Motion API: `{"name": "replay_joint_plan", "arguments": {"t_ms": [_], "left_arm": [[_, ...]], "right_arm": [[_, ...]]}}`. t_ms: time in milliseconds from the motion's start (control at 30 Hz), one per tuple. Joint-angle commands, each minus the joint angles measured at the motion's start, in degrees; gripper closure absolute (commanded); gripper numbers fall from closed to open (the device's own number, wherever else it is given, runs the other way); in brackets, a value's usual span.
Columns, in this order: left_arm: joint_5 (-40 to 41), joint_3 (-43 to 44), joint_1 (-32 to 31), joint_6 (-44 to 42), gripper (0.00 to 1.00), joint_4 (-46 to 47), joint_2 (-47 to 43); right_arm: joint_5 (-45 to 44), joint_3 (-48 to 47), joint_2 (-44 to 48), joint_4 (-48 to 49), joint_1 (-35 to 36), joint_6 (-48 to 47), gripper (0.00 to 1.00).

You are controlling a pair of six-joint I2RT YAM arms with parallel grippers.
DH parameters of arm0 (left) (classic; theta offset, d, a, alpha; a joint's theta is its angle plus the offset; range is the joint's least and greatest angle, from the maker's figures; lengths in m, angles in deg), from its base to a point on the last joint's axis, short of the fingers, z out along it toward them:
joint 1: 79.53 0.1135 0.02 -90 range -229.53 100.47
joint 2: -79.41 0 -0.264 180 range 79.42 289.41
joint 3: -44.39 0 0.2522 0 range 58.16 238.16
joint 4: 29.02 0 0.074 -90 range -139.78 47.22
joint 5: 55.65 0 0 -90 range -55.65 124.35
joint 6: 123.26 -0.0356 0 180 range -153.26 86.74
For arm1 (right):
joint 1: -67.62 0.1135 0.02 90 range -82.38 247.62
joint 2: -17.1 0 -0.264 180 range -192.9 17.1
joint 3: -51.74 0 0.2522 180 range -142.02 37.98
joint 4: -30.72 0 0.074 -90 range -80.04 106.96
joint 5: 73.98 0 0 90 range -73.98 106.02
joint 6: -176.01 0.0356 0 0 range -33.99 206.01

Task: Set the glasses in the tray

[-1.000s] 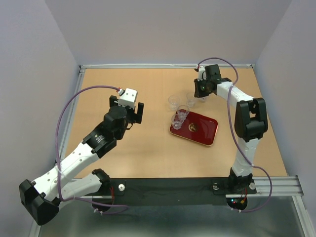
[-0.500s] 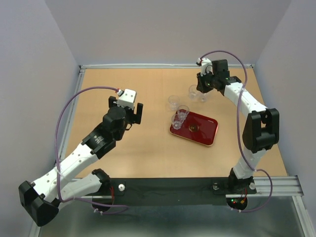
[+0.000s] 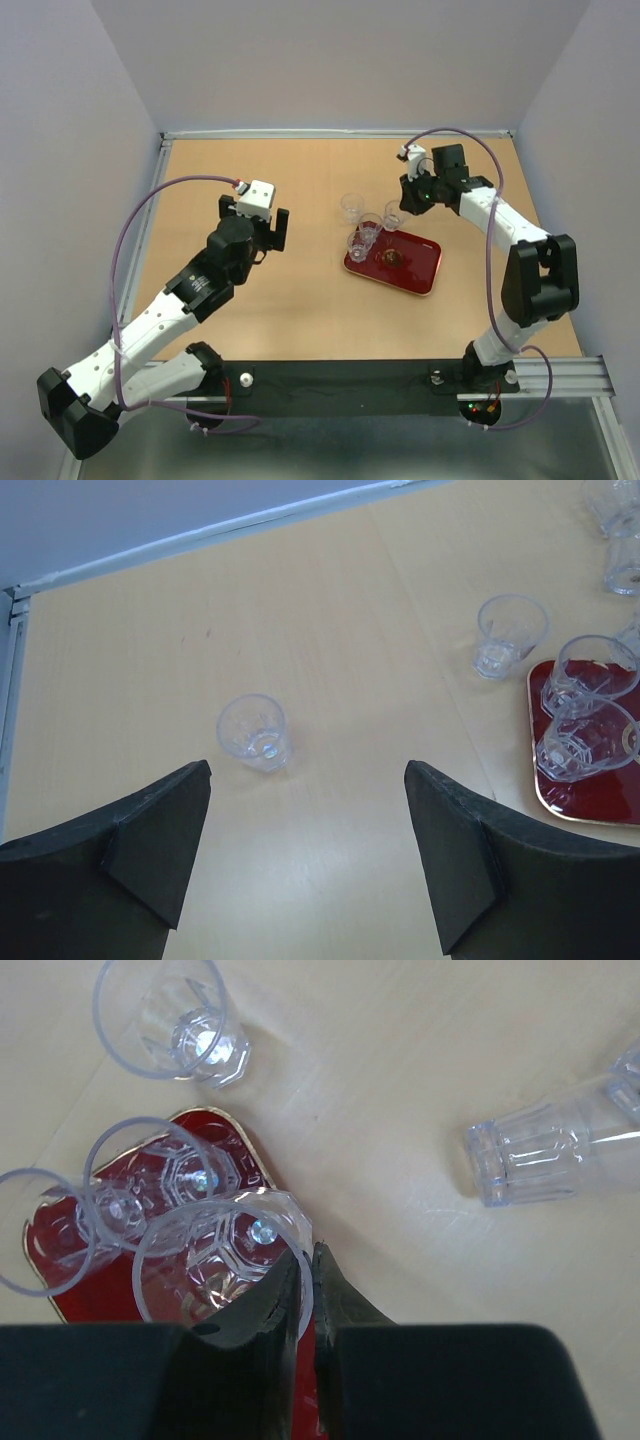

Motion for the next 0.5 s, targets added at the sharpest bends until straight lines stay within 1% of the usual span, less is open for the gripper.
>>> {"name": "replay_joint_plan", "arguments": {"t_ms": [0, 467], "left_arm": [[0.98, -0.43, 0.21, -0.66, 0.11, 2.52, -0.91], [0.98, -0.43, 0.30, -0.66, 0.11, 2.43, -0.83]], "right_arm": [[2.94, 1.24, 5.49, 2.44, 0.40, -1.38, 0.89], [4.61, 7.66, 9.36, 3.23, 0.40, -1.73, 0.89]]}}
